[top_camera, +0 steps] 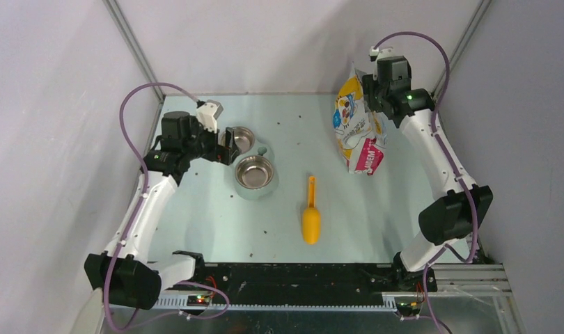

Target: Serve the pet food

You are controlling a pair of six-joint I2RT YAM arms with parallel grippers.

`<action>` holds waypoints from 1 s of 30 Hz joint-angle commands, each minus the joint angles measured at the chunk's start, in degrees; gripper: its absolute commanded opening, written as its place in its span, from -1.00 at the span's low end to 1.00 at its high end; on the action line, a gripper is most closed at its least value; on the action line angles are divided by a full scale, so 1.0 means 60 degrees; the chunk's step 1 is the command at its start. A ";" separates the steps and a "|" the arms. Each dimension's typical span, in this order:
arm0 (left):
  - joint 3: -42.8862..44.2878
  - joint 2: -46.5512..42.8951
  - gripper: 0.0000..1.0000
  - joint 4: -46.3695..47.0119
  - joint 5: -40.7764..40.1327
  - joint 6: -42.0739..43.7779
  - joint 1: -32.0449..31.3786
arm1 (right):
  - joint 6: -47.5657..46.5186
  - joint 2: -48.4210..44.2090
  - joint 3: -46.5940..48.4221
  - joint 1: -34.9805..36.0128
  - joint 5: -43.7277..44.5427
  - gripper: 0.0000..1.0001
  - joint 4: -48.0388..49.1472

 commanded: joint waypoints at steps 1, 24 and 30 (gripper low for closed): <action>-0.0060 -0.0308 0.99 0.0521 0.0118 -0.0263 -0.0060 | 0.0344 0.0241 0.0393 0.0076 0.0544 0.12 0.0067; -0.0138 -0.0326 0.99 0.0703 0.0199 -0.0621 -0.0074 | 0.0838 -0.0033 0.0222 0.0829 0.0261 0.07 -0.0396; -0.0143 -0.0345 0.99 0.0693 0.0199 -0.0653 -0.0075 | 0.0687 -0.0026 -0.0248 0.0838 0.0810 -0.01 -0.0359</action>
